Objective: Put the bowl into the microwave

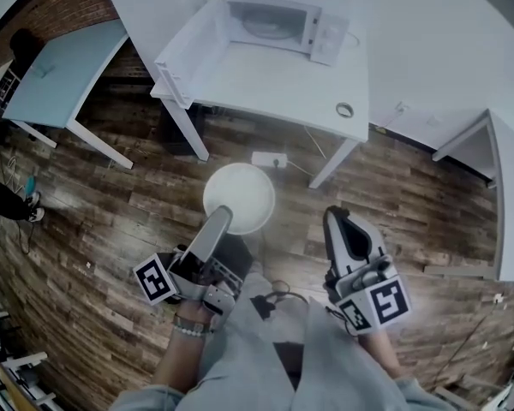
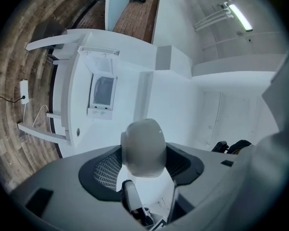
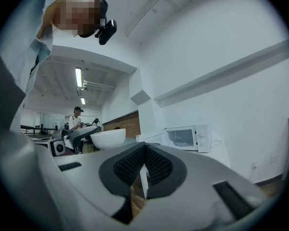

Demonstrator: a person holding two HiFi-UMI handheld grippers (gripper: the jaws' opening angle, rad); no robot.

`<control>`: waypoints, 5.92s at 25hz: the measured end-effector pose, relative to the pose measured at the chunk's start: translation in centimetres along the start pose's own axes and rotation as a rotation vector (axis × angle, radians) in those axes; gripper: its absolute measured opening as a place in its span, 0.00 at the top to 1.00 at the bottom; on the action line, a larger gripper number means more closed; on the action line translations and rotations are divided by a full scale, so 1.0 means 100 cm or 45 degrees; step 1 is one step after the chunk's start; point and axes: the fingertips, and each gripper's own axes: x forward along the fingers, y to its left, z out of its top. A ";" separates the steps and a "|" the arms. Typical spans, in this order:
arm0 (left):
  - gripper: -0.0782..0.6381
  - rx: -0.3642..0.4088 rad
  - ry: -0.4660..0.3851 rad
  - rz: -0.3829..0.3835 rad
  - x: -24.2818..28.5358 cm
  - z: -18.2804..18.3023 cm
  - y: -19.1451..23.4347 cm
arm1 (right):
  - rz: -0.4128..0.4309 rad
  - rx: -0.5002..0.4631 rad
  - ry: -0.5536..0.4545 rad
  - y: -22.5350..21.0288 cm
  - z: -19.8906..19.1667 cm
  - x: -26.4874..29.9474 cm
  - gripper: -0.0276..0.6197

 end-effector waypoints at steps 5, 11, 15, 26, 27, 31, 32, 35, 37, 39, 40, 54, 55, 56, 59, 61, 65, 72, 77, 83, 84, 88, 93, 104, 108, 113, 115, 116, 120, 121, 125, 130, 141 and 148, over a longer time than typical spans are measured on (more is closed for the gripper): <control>0.53 -0.032 0.028 -0.004 0.014 0.029 0.008 | -0.044 0.012 -0.015 -0.005 0.004 0.030 0.95; 0.53 -0.031 0.069 -0.013 0.026 0.060 0.012 | -0.085 0.021 -0.041 -0.006 0.008 0.063 0.95; 0.53 -0.035 0.073 -0.012 0.028 0.073 0.016 | -0.102 0.020 -0.043 -0.005 0.004 0.076 0.95; 0.53 -0.068 0.060 -0.022 0.034 0.092 0.022 | -0.095 -0.005 -0.026 0.000 0.006 0.097 0.95; 0.53 -0.069 0.055 -0.023 0.036 0.093 0.022 | -0.093 -0.007 -0.028 -0.002 0.007 0.099 0.95; 0.53 -0.053 0.035 -0.029 0.043 0.100 0.023 | -0.069 -0.009 -0.036 -0.008 0.009 0.110 0.95; 0.53 -0.045 0.029 -0.031 0.046 0.102 0.023 | -0.059 -0.008 -0.038 -0.011 0.010 0.113 0.95; 0.53 -0.029 0.009 -0.030 0.056 0.107 0.025 | -0.021 -0.008 -0.038 -0.018 0.011 0.126 0.95; 0.53 -0.020 -0.008 -0.022 0.063 0.110 0.028 | 0.007 -0.007 -0.034 -0.025 0.012 0.136 0.95; 0.53 -0.016 -0.025 -0.015 0.073 0.112 0.032 | 0.033 -0.005 -0.028 -0.033 0.014 0.146 0.95; 0.53 -0.016 -0.033 -0.013 0.078 0.113 0.034 | 0.046 -0.005 -0.025 -0.037 0.015 0.151 0.95; 0.53 0.036 -0.206 -0.034 0.168 0.140 0.059 | 0.215 -0.045 -0.002 -0.124 0.042 0.222 0.95; 0.53 0.040 -0.218 -0.033 0.174 0.141 0.062 | 0.228 -0.045 -0.001 -0.130 0.042 0.227 0.95; 0.53 0.046 -0.231 -0.034 0.179 0.143 0.064 | 0.242 -0.047 -0.001 -0.135 0.043 0.232 0.95; 0.53 0.069 -0.267 -0.039 0.197 0.149 0.070 | 0.279 -0.056 -0.005 -0.153 0.048 0.246 0.95; 0.53 0.087 -0.287 -0.046 0.209 0.153 0.075 | 0.295 -0.058 -0.005 -0.167 0.049 0.254 0.95; 0.53 0.104 -0.330 -0.044 0.230 0.158 0.088 | 0.318 -0.057 0.000 -0.196 0.051 0.266 0.95; 0.53 0.128 -0.342 -0.015 0.258 0.156 0.097 | 0.314 0.008 -0.010 -0.230 0.054 0.276 0.95; 0.53 0.114 -0.310 -0.020 0.275 0.154 0.100 | 0.301 0.040 -0.033 -0.243 0.060 0.276 0.95; 0.53 0.093 -0.266 -0.014 0.294 0.164 0.111 | 0.224 0.022 -0.023 -0.261 0.054 0.278 0.95; 0.53 0.087 -0.260 -0.013 0.297 0.167 0.112 | 0.217 0.031 -0.024 -0.262 0.053 0.280 0.95; 0.53 0.080 -0.227 -0.006 0.311 0.183 0.119 | 0.191 0.032 -0.028 -0.269 0.056 0.295 0.95; 0.53 0.070 -0.182 -0.004 0.332 0.211 0.126 | 0.169 0.003 -0.012 -0.276 0.058 0.328 0.95; 0.53 0.028 -0.103 0.026 0.359 0.270 0.144 | 0.159 -0.004 -0.002 -0.266 0.058 0.399 0.95; 0.53 -0.001 -0.057 0.045 0.369 0.284 0.155 | 0.162 -0.013 -0.021 -0.264 0.059 0.415 0.95; 0.53 -0.031 0.007 0.061 0.382 0.298 0.170 | 0.197 -0.042 -0.037 -0.256 0.060 0.435 0.95; 0.53 -0.046 0.022 0.061 0.387 0.303 0.175 | 0.208 -0.073 -0.012 -0.253 0.055 0.442 0.88; 0.53 -0.053 0.029 0.059 0.390 0.304 0.178 | 0.207 -0.090 0.014 -0.252 0.051 0.444 0.86; 0.53 -0.073 0.053 0.056 0.398 0.308 0.185 | 0.230 -0.143 0.086 -0.247 0.038 0.456 0.76; 0.53 -0.074 0.058 0.058 0.400 0.309 0.187 | 0.243 -0.157 0.101 -0.245 0.035 0.459 0.73; 0.53 -0.078 0.072 0.063 0.406 0.314 0.193 | 0.261 -0.188 0.146 -0.241 0.026 0.474 0.62; 0.53 -0.082 0.084 0.080 0.411 0.318 0.201 | 0.274 -0.190 0.180 -0.236 0.016 0.488 0.57; 0.53 -0.106 0.113 0.150 0.414 0.326 0.232 | 0.256 -0.161 0.274 -0.238 -0.012 0.514 0.53; 0.53 -0.103 0.167 0.203 0.417 0.326 0.251 | 0.202 -0.116 0.297 -0.248 -0.027 0.521 0.51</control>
